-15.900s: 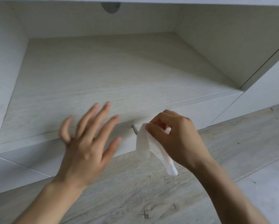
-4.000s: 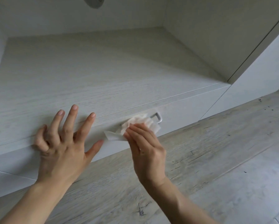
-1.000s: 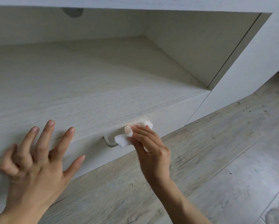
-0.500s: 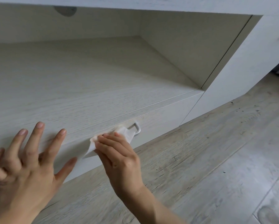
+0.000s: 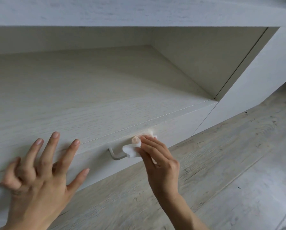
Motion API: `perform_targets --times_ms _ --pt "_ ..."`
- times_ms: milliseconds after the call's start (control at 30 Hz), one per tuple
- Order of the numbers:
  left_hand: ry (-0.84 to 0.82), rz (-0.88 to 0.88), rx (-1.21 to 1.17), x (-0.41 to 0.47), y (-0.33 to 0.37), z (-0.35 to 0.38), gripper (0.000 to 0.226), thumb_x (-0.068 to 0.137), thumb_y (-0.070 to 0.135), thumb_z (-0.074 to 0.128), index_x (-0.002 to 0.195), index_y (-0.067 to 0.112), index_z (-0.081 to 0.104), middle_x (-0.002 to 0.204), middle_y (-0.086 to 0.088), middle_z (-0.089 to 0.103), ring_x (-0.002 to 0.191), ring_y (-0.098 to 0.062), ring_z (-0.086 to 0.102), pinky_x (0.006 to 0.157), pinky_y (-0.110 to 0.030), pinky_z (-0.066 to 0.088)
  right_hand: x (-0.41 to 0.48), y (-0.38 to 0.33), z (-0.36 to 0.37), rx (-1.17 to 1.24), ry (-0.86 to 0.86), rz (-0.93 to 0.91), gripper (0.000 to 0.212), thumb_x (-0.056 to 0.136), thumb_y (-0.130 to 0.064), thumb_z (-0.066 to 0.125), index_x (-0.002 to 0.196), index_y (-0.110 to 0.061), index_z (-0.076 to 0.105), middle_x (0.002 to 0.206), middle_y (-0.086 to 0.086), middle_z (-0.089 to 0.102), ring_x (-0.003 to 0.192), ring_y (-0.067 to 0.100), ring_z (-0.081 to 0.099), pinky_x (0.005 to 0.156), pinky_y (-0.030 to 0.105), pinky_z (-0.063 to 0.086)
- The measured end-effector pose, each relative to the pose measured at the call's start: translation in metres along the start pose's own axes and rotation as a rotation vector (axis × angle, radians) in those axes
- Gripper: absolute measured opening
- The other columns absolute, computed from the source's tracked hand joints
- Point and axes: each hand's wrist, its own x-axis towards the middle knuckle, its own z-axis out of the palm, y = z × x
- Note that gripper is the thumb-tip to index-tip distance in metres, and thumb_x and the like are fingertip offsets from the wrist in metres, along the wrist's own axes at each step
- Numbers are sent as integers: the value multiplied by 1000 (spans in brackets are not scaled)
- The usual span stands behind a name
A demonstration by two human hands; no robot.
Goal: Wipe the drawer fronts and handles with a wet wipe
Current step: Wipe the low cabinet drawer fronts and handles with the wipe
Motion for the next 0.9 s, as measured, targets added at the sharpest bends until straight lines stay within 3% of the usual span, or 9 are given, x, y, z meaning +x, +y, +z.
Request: perform_targets --times_ms 100,233,500,600,767,900 --pt "18 -2 23 1 1 1 71 96 56 47 155 21 31 162 -11 20 138 -38 28 85 -71 46 -8 -14 11 32 4 31 16 87 -15 65 96 -7 75 108 -8 69 112 2 61 102 29 47" --pt "5 -10 24 0 1 0 69 97 56 45 155 22 30 163 -10 17 138 -39 29 87 -71 45 -24 -33 36 70 -84 -99 10 88 -7 69 96 -4 74 110 3 71 112 11 63 103 40 47" --pt "5 2 27 2 1 -4 71 97 56 44 156 21 27 164 -8 13 139 -38 27 88 -71 45 -12 -20 26 -11 -231 -337 12 87 1 69 97 -3 74 112 7 70 108 20 64 101 39 47" --pt "9 -4 14 1 1 -5 71 96 55 46 155 20 29 160 -13 22 138 -38 27 87 -70 46 -12 -7 7 -28 -257 -348 13 90 -1 65 99 -3 74 114 7 69 113 20 62 103 38 47" --pt "-40 -32 -12 3 4 -11 64 98 55 41 152 20 35 155 -16 29 137 -38 28 89 -71 43 4 17 -32 -149 -169 -112 14 84 -6 70 97 -3 74 111 7 69 110 12 62 100 21 47" --pt "-94 -101 -72 8 25 -21 61 96 50 39 146 15 41 154 -21 32 137 -40 31 99 -70 30 18 25 -68 -262 -3 335 16 81 -2 72 96 -2 75 103 -6 67 91 4 65 86 -1 41"
